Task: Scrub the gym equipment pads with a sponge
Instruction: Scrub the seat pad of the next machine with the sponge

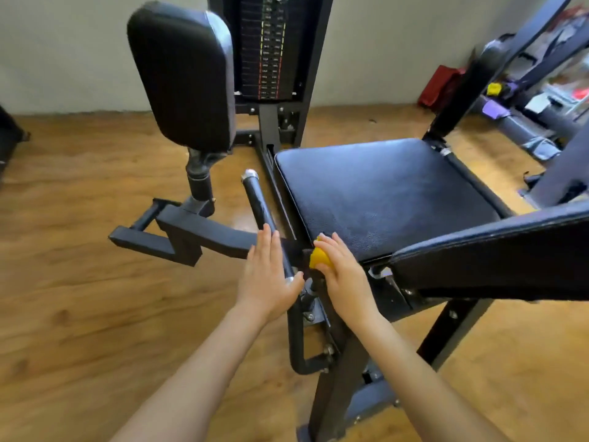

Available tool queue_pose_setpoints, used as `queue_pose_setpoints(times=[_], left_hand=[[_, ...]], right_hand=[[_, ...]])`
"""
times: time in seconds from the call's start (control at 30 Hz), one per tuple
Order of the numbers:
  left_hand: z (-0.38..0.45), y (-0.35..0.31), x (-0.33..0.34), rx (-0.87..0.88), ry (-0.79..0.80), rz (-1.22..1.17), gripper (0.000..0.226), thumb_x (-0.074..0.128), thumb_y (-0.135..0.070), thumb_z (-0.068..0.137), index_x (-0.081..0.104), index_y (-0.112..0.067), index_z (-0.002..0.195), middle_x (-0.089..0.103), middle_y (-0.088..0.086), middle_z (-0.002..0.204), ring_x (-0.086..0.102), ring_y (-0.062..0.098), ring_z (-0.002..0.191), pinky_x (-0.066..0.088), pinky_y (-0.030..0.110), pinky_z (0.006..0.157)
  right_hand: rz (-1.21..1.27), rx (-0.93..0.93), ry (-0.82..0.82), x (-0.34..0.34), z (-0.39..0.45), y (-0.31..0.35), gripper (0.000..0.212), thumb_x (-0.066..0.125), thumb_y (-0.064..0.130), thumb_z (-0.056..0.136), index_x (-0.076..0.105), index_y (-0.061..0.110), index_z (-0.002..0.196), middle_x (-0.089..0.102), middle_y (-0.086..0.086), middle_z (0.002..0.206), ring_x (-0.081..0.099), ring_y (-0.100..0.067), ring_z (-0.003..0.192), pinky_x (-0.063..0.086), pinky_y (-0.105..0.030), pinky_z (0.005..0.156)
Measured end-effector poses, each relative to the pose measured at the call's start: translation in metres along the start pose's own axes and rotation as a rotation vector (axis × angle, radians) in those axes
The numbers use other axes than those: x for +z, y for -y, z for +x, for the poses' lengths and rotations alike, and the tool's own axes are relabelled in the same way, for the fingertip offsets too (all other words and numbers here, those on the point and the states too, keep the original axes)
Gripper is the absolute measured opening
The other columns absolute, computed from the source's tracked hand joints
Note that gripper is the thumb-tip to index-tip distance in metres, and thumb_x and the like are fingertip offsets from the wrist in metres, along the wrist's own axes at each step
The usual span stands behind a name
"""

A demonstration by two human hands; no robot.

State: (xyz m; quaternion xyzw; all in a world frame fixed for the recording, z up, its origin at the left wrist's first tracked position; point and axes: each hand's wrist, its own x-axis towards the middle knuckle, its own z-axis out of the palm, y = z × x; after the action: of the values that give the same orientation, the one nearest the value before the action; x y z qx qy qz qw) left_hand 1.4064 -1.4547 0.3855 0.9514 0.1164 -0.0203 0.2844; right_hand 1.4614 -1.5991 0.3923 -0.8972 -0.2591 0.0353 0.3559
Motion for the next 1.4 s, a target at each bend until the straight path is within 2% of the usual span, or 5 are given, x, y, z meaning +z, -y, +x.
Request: queue_pose_setpoints(times=[0.43, 0.63, 0.77, 0.9, 1.4], left_hand=[[0.035, -0.034, -0.129, -0.133, 0.097, 0.048, 0.068, 0.027, -0.042, 0.101, -0.003, -0.01, 0.152, -0.009, 0.007, 0.16, -0.01, 0.018, 0.147, -0.007, 0.029, 0.115], [0.113, -0.038, -0.122, -0.144, 0.151, 0.087, 0.07, 0.029, -0.042, 0.101, -0.004, -0.007, 0.151, -0.01, 0.009, 0.16, -0.011, 0.02, 0.147, -0.004, 0.032, 0.118], [0.177, -0.042, -0.107, -0.187, 0.193, 0.071, 0.071, 0.029, -0.042, 0.101, -0.005, -0.006, 0.151, -0.011, 0.01, 0.159, -0.011, 0.022, 0.147, -0.005, 0.033, 0.117], [0.224, -0.044, -0.095, -0.246, 0.231, 0.069, 0.072, 0.029, -0.042, 0.1, -0.008, -0.006, 0.15, -0.014, 0.01, 0.159, -0.013, 0.023, 0.146, -0.006, 0.033, 0.117], [0.297, -0.087, -0.049, -0.076, 0.462, 0.307, 0.096, 0.032, -0.067, 0.091, -0.015, -0.006, 0.149, -0.022, 0.013, 0.156, -0.02, 0.028, 0.144, -0.01, 0.038, 0.113]], right_hand=[[0.16, 0.398, 0.083, -0.088, 0.158, 0.076, 0.026, 0.049, 0.011, 0.094, 0.058, 0.004, 0.118, 0.06, -0.011, 0.114, 0.053, -0.023, 0.106, 0.034, -0.019, 0.079], [-0.036, 0.249, 0.455, -0.081, 0.297, 0.032, 0.013, 0.049, 0.012, 0.094, 0.06, 0.016, 0.099, 0.061, -0.008, 0.096, 0.055, -0.031, 0.091, 0.037, -0.031, 0.074], [-0.266, 0.153, 0.754, -0.044, 0.356, 0.008, 0.038, 0.049, 0.023, 0.096, 0.047, 0.011, 0.132, 0.051, -0.011, 0.131, 0.047, -0.029, 0.12, 0.037, -0.033, 0.094], [-0.314, 0.103, 0.953, -0.03, 0.37, -0.014, 0.031, 0.048, 0.035, 0.095, 0.054, 0.01, 0.112, 0.057, -0.006, 0.106, 0.054, -0.025, 0.1, 0.041, -0.029, 0.078], [-0.349, 0.162, 0.835, -0.127, 0.386, -0.143, 0.028, 0.052, 0.028, 0.094, 0.058, 0.008, 0.113, 0.062, -0.009, 0.111, 0.055, -0.027, 0.103, 0.043, -0.035, 0.085]])
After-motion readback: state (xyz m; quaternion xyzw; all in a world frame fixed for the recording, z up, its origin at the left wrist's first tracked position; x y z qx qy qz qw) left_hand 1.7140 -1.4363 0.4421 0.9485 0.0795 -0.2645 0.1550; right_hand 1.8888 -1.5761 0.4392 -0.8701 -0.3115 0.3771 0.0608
